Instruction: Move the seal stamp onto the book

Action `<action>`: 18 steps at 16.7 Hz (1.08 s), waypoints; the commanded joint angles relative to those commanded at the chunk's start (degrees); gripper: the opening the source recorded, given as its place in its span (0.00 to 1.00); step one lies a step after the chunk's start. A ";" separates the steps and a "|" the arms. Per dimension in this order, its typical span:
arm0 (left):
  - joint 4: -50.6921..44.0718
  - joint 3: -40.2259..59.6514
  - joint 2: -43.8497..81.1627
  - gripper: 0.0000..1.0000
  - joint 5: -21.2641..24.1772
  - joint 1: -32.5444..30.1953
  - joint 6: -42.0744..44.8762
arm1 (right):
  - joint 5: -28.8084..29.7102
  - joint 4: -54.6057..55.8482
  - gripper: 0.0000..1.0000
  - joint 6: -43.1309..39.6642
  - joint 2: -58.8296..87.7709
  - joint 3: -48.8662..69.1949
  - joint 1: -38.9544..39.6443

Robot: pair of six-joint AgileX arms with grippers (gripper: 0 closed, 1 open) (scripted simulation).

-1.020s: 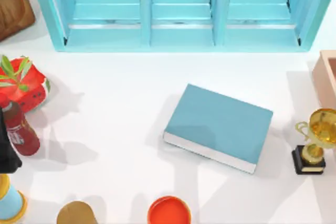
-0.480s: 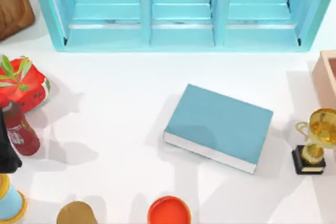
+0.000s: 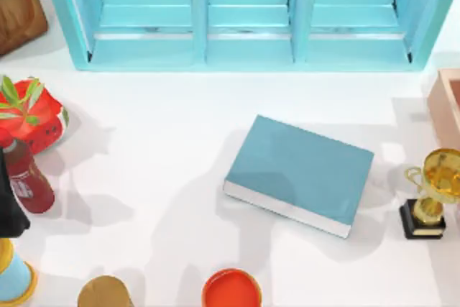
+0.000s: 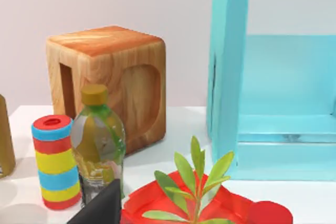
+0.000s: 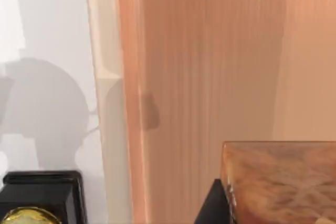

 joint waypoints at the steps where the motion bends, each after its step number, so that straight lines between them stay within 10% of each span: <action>1: 0.00 0.00 0.00 1.00 0.00 0.00 0.00 | -0.02 -2.60 0.00 2.07 -0.37 1.77 2.34; 18: 0.00 0.00 0.00 1.00 0.00 0.00 0.00 | 0.80 -12.05 0.00 17.15 2.96 12.20 18.28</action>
